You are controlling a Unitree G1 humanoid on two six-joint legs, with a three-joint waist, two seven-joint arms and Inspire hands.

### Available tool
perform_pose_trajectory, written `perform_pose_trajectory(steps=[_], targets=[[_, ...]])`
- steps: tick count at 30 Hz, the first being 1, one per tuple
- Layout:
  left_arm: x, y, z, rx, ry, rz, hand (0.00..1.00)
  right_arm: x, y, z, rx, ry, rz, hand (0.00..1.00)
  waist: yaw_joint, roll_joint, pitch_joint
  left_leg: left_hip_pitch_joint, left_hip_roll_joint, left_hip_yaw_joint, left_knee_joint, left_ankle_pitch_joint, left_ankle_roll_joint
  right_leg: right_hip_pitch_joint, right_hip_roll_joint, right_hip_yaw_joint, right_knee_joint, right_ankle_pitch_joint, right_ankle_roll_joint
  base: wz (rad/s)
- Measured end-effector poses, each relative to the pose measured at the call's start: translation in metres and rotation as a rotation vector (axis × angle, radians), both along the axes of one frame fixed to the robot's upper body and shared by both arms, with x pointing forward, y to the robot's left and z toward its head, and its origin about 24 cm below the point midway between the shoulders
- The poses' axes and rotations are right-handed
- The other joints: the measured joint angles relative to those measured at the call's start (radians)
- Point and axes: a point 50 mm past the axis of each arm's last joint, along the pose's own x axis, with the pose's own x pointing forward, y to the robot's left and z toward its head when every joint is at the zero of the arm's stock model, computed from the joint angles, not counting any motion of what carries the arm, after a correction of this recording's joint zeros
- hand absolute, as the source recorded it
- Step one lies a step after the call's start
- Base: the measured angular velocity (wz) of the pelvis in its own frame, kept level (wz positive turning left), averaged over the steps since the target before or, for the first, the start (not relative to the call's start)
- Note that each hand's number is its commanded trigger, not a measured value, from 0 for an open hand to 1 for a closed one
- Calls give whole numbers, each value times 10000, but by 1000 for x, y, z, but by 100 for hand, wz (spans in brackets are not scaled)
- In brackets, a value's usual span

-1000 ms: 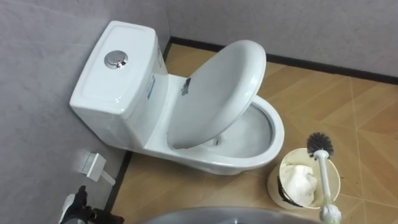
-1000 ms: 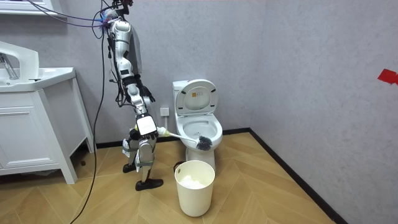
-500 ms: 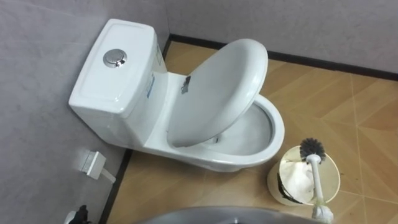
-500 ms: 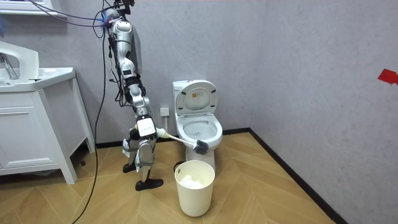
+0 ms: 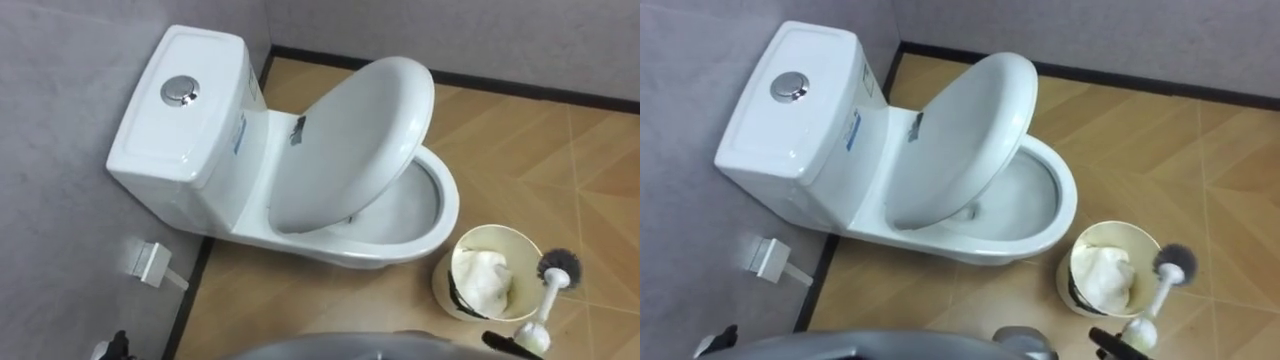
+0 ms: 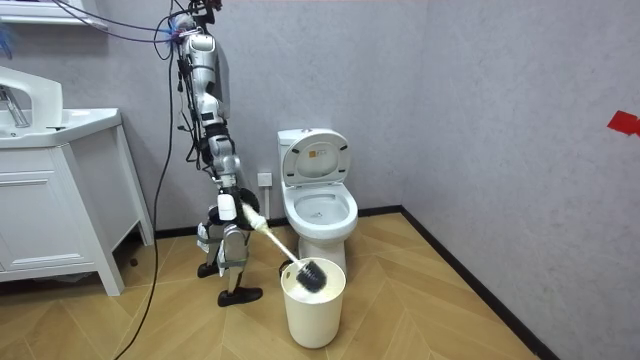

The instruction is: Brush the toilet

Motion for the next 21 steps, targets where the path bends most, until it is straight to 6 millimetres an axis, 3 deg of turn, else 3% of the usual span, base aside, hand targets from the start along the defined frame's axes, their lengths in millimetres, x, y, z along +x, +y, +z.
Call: perform_pose_trajectory(steps=[6,10,21], targets=[[0,0,0,-5,0,-1,0,2,-2,1,149,-590,-1392,0,-184,-84,-1,-115,0,28,30,0,0,-119,8,29,5,-2,-4,-2],[0,0,0,-4,13,4,0,-2,0,0,316,-612,-2197,0,-215,8,-39,-140,5,28,45,0,0,-152,23,53,6,2,-9,0],[10,0,0,-13,-233,-71,0,-5,1,-1,358,-431,-2230,0,-254,79,22,-164,8,50,74,0,0,-174,32,95,31,8,-19,-1]])
